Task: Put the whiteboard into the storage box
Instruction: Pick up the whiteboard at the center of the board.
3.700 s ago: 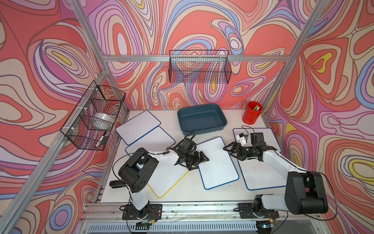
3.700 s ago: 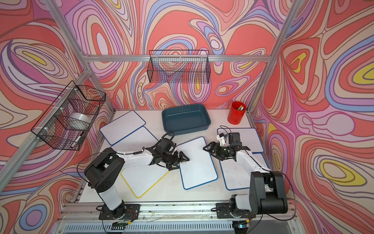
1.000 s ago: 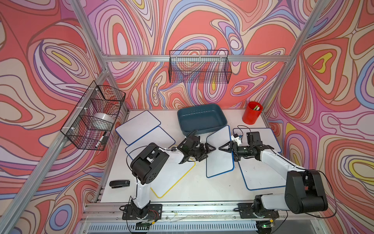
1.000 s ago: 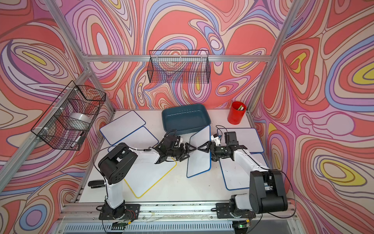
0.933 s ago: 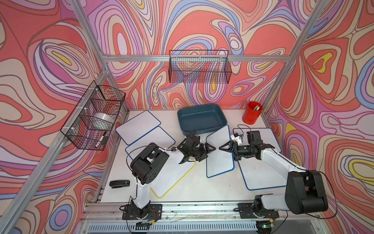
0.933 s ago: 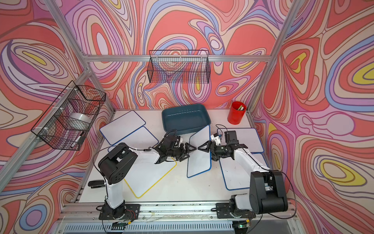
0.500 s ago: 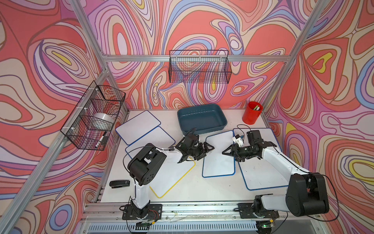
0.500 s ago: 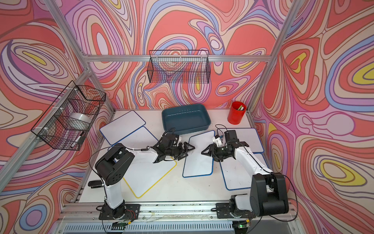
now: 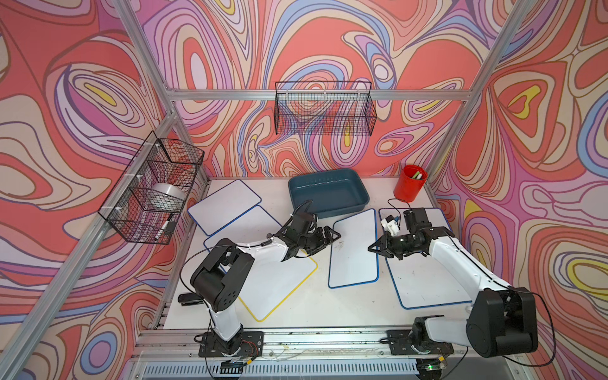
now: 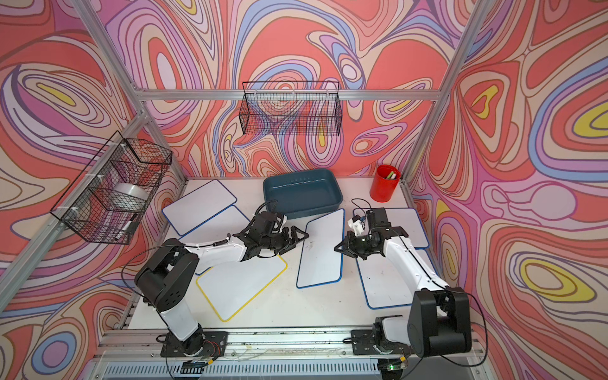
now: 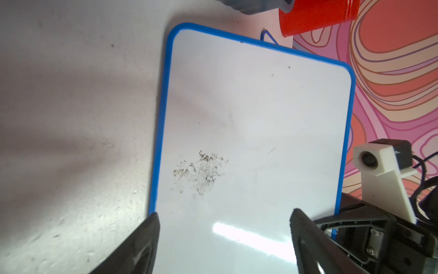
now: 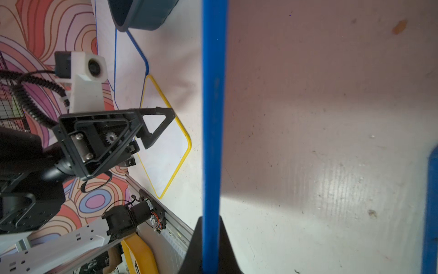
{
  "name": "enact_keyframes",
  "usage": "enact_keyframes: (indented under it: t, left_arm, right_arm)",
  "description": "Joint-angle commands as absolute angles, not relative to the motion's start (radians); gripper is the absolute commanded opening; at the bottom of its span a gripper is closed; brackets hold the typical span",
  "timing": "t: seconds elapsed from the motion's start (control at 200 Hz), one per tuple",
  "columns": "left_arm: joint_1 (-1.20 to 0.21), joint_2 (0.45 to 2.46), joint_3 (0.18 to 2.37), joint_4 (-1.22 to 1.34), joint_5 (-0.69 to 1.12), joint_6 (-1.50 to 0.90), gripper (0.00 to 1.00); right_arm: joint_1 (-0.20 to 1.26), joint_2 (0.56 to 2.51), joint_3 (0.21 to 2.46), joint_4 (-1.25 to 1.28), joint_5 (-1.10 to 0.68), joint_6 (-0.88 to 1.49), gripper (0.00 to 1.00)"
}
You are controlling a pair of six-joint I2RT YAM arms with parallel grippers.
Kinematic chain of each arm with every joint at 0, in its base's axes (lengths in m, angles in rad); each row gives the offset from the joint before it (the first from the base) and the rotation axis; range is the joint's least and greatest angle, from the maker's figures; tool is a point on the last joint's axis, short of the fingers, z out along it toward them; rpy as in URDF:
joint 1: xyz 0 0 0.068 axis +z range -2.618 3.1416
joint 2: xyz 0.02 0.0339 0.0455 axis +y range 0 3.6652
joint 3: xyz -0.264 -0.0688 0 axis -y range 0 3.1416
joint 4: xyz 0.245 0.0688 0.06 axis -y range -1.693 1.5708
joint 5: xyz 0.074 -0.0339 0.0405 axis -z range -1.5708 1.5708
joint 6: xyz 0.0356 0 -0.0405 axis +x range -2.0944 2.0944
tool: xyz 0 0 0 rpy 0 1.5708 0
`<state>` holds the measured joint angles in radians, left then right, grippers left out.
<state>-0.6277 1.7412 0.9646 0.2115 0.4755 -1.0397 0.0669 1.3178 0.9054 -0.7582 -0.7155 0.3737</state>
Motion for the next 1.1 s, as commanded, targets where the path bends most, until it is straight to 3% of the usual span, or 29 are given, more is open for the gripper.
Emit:
enact_keyframes:
  t: [0.0, 0.15, 0.771, 0.962, 1.097]
  left_arm:
    - [-0.604, 1.687, 0.973, 0.101, 0.425, -0.961, 0.83]
    - [-0.566, 1.663, 0.961, 0.086, 0.425, -0.936, 0.83]
    - [-0.440, 1.538, 0.942, -0.012, 0.414, -0.864, 0.83]
    - [-0.395, 1.527, 0.915, -0.004, 0.432, -0.868, 0.83]
    - [-0.347, 1.529, 0.908, 0.001, 0.477, -0.866, 0.83]
  right_arm:
    - [0.070, 1.291, 0.947, -0.765, -0.696, 0.354, 0.04]
    - [0.069, 1.286, 0.971, -0.762, -0.728, 0.351, 0.00]
    - [0.070, 1.384, 1.294, -0.586, -1.022, 0.404, 0.00]
    - [0.069, 1.437, 1.263, -0.262, -0.967, 0.647, 0.00]
    - [0.073, 1.501, 1.253, -0.147, -0.814, 0.731, 0.00]
